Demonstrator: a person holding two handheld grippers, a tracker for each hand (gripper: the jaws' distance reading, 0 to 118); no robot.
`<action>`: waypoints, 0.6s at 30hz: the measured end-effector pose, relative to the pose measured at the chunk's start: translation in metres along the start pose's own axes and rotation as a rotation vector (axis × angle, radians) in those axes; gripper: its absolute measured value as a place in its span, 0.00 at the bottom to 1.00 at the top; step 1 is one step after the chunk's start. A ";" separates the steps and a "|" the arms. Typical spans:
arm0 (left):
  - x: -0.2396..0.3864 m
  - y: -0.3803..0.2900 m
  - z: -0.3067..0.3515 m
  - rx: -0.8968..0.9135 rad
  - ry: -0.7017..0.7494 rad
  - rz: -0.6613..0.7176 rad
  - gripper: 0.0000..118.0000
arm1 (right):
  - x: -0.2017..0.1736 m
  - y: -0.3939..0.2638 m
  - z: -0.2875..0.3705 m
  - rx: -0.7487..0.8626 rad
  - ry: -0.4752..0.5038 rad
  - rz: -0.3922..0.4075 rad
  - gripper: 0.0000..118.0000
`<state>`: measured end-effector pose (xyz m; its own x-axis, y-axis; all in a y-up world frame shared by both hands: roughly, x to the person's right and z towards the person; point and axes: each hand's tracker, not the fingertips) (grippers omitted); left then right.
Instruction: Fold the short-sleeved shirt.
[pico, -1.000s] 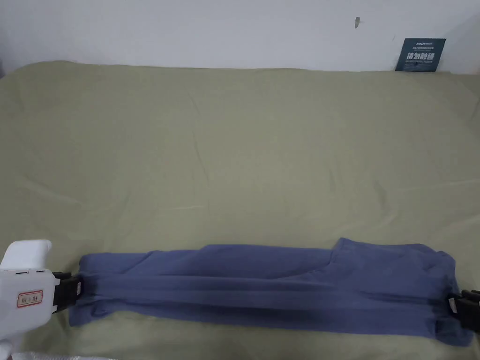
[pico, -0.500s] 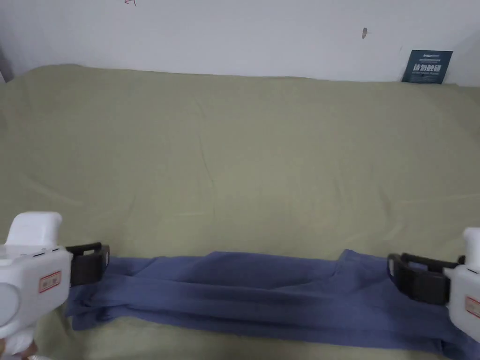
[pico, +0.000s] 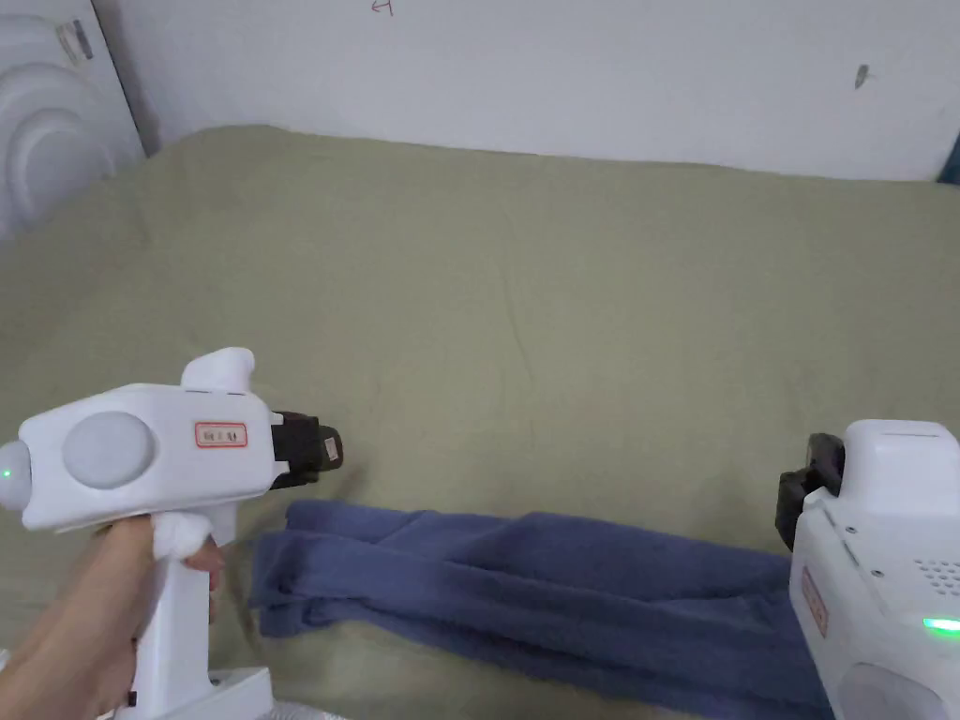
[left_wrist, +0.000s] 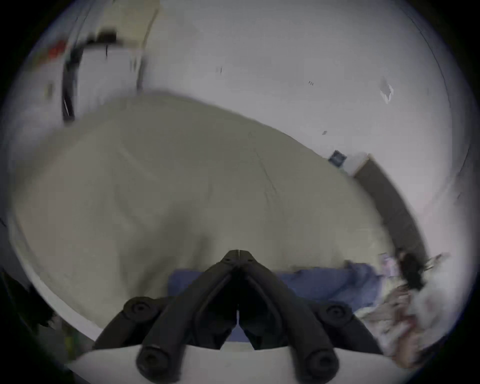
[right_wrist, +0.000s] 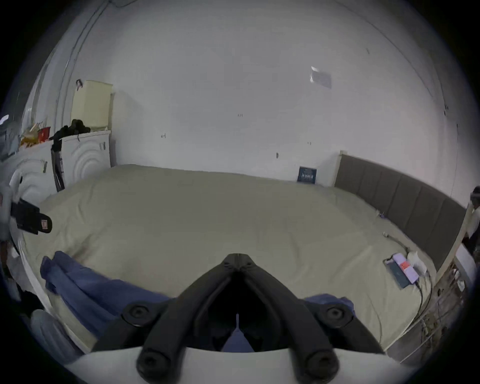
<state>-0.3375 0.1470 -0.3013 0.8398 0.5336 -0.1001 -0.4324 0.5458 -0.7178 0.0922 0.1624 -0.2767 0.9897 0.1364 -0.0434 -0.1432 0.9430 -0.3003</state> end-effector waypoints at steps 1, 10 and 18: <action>-0.013 0.006 -0.003 -0.058 -0.044 0.041 0.00 | -0.004 0.001 0.001 0.004 0.010 0.001 0.00; -0.096 0.021 0.000 -0.263 -0.158 0.158 0.00 | -0.026 -0.004 0.010 -0.013 0.054 0.011 0.00; -0.104 0.007 -0.006 -0.315 -0.227 0.166 0.90 | -0.028 -0.008 0.009 -0.046 0.070 0.002 0.00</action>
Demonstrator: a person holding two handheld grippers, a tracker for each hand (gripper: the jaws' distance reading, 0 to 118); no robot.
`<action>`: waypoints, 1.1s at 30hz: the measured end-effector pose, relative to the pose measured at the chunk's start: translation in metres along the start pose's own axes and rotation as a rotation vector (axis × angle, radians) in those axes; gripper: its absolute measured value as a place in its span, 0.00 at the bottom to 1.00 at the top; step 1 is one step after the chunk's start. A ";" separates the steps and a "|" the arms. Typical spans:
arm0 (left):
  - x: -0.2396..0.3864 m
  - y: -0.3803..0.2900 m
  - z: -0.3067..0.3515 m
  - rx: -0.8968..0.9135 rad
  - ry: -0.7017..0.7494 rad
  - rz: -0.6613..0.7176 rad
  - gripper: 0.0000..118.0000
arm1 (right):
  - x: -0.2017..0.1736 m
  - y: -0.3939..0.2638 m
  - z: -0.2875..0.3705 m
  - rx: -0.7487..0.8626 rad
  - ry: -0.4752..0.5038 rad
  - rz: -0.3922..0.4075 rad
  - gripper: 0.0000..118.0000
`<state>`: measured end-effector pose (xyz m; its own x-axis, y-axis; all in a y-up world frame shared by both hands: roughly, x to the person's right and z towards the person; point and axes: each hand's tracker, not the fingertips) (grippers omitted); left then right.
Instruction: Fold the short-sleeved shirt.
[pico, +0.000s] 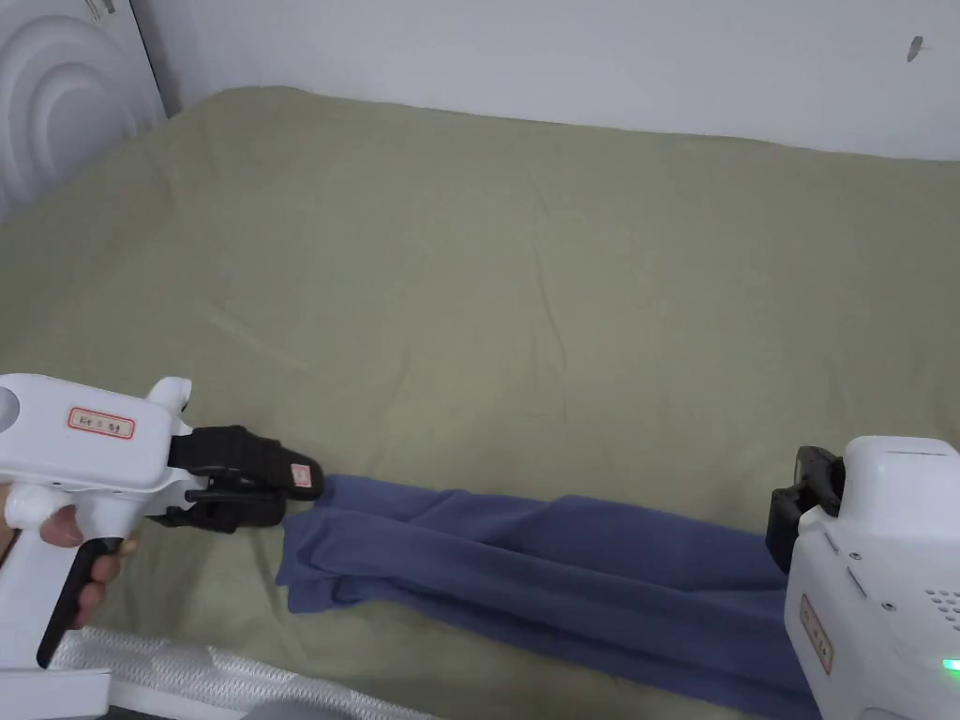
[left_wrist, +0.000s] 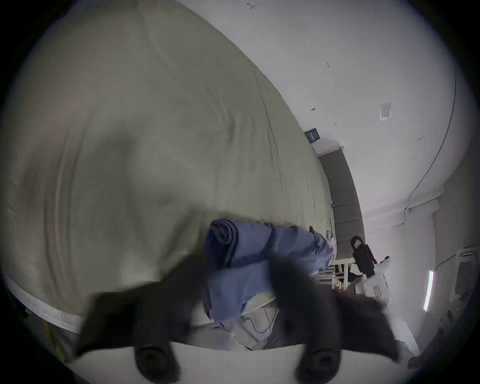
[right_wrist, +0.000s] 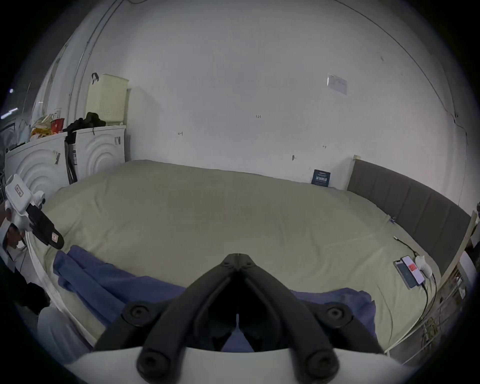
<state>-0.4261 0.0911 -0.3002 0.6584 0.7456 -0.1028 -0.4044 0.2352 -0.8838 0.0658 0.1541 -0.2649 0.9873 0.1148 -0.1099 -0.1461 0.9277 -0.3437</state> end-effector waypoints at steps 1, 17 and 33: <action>0.000 -0.001 -0.006 -0.019 -0.005 -0.003 1.00 | 0.000 0.000 0.000 -0.002 0.001 0.000 0.00; 0.009 -0.010 -0.061 -0.103 -0.050 0.027 0.45 | 0.006 0.000 0.001 -0.011 0.002 -0.017 0.00; 0.035 0.011 0.063 0.169 0.128 -0.049 0.09 | 0.049 0.015 0.019 0.047 -0.047 -0.024 0.00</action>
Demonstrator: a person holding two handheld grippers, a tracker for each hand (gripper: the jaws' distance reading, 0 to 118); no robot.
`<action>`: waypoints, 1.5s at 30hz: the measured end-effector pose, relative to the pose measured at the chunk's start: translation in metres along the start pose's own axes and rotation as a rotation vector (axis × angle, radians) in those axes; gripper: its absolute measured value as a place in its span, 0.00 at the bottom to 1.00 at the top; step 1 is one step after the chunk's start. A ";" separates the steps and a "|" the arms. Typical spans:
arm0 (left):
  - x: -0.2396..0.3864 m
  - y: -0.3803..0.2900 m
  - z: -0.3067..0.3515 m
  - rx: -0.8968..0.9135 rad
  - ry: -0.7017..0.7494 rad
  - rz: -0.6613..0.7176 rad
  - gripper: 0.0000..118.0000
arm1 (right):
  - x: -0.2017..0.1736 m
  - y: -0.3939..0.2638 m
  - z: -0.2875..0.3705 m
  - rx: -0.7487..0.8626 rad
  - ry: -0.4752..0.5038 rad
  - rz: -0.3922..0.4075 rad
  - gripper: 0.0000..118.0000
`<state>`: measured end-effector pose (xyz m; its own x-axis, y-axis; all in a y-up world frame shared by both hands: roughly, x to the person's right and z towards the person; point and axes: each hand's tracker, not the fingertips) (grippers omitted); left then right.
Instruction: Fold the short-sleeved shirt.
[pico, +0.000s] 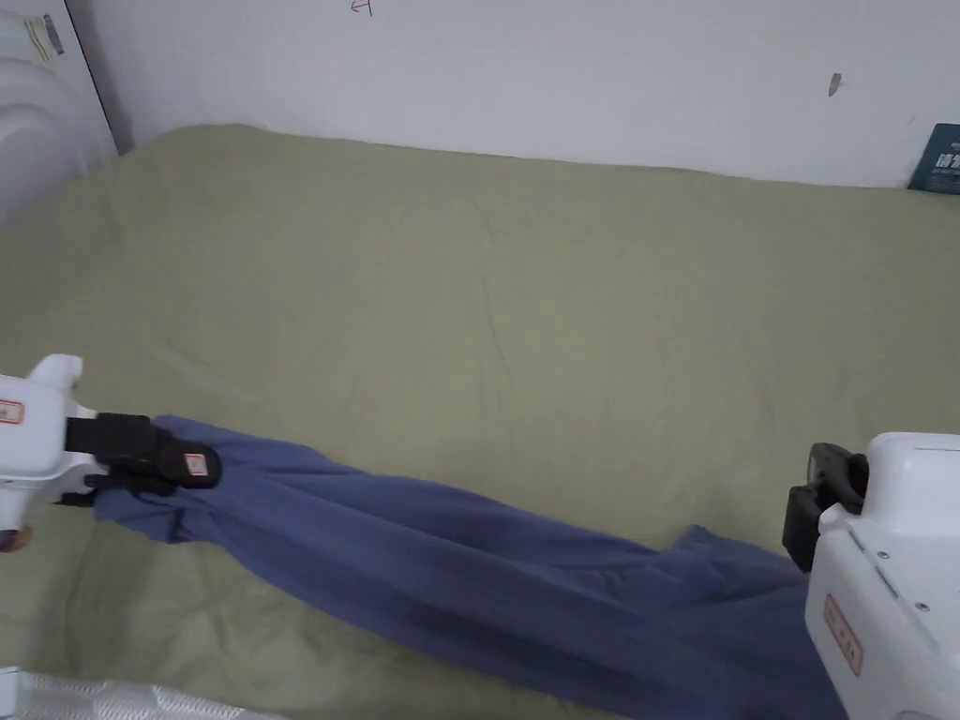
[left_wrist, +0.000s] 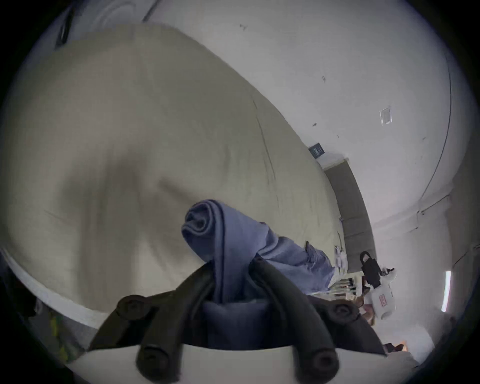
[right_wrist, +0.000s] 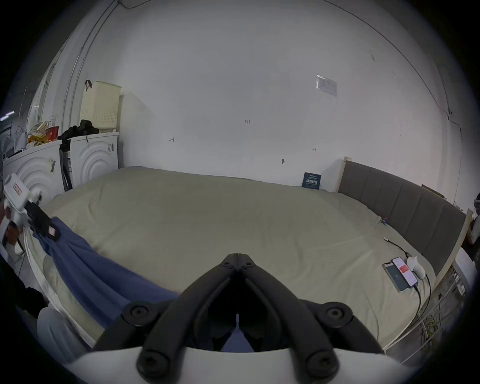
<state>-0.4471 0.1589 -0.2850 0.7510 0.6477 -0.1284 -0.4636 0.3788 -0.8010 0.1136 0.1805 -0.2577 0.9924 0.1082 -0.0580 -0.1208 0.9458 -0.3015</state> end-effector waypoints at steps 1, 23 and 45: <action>0.003 -0.001 0.007 -0.004 0.018 -0.011 0.09 | 0.003 0.001 0.001 0.006 -0.006 -0.004 0.00; 0.222 -0.087 -0.189 -0.268 0.165 -0.502 0.47 | 0.038 -0.016 0.010 -0.027 -0.055 -0.037 0.00; 0.153 -0.079 -0.209 -0.309 -0.080 -0.133 0.00 | 0.044 -0.023 0.001 -0.073 -0.053 -0.057 0.00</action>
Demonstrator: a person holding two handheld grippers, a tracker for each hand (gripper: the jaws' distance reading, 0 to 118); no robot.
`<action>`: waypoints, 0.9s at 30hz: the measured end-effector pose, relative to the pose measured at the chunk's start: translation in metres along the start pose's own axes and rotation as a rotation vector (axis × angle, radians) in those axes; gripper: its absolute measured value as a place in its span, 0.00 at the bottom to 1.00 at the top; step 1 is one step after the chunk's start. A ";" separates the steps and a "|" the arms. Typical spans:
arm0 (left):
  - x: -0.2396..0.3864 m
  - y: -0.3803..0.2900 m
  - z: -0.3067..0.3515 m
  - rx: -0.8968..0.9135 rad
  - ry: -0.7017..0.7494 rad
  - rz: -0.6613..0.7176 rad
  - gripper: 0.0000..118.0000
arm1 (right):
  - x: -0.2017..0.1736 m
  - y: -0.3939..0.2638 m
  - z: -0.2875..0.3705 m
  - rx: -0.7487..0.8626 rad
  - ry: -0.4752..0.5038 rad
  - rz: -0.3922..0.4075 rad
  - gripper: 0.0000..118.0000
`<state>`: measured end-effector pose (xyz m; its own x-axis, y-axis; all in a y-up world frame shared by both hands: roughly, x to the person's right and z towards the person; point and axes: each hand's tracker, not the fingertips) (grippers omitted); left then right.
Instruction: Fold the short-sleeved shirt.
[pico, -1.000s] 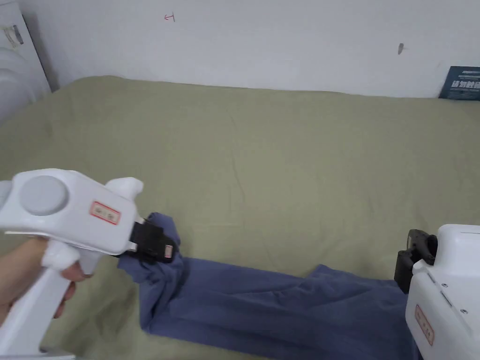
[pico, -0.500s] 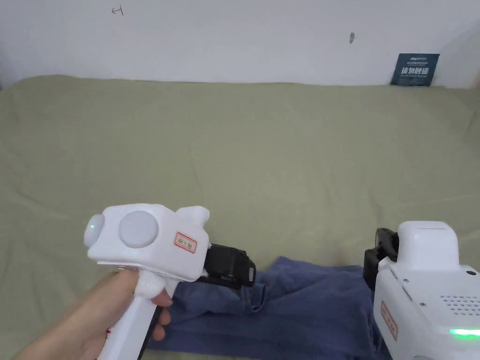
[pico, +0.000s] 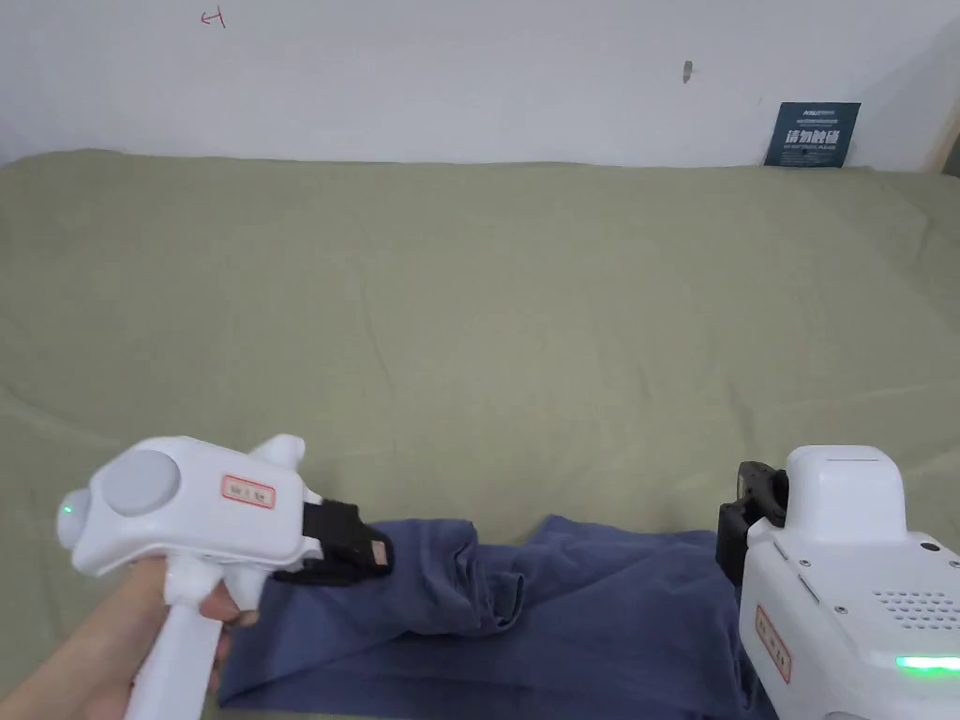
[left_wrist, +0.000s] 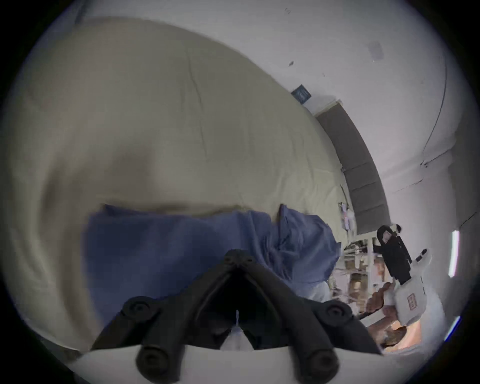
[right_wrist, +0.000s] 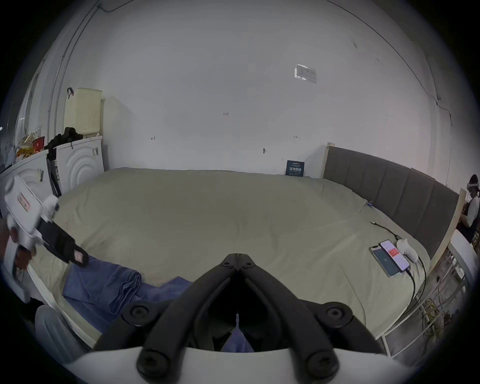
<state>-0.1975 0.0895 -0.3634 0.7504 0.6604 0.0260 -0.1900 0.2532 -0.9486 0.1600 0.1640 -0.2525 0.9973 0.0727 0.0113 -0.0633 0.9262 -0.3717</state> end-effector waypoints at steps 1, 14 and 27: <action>0.004 -0.006 -0.017 -0.040 -0.027 0.005 0.00 | 0.000 -0.001 -0.001 -0.003 0.000 0.007 0.00; 0.010 -0.018 -0.037 -0.073 -0.041 -0.080 0.00 | -0.002 -0.007 -0.013 -0.041 -0.008 0.012 0.00; -0.062 -0.010 0.111 0.131 0.089 -0.009 0.00 | -0.016 0.005 -0.008 -0.005 0.022 0.024 0.00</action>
<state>-0.3130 0.1246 -0.3203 0.8046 0.5938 0.0003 -0.2597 0.3525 -0.8991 0.1440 0.1644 -0.2615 0.9960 0.0870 -0.0184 -0.0875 0.9222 -0.3766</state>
